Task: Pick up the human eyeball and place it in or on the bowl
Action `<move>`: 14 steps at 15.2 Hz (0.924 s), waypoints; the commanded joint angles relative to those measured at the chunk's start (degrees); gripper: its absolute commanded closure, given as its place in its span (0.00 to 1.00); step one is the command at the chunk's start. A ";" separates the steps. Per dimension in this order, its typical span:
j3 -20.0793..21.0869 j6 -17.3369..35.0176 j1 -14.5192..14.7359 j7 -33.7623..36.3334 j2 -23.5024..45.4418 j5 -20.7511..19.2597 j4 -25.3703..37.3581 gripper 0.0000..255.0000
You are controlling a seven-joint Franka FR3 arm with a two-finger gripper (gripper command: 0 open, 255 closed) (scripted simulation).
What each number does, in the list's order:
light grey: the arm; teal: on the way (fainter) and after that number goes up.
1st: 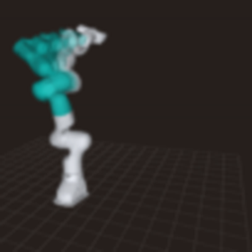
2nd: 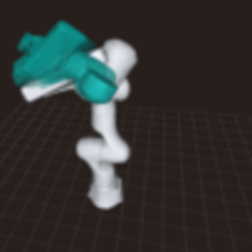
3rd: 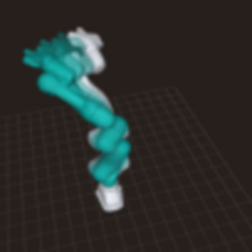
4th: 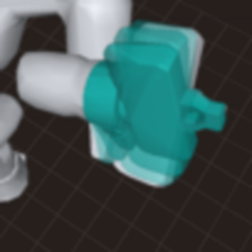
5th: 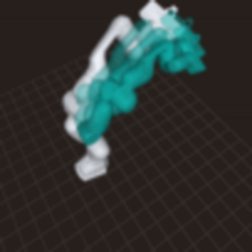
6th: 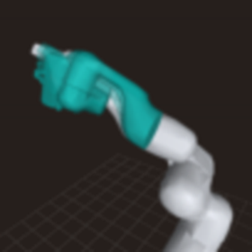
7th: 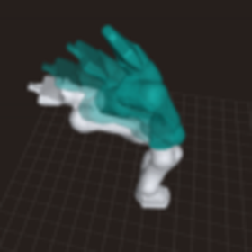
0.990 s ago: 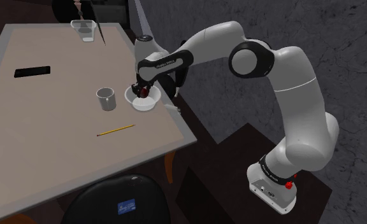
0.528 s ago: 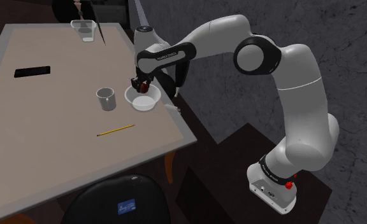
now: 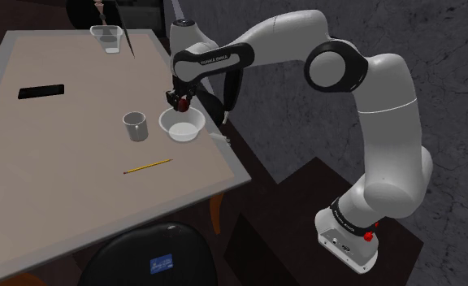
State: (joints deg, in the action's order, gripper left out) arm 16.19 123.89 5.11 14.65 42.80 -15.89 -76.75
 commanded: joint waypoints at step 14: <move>0.03 2.22 0.16 1.06 -1.03 -0.26 -3.34 1.00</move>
State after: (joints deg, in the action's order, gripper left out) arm 16.32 125.50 5.21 15.59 41.39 -16.01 -79.88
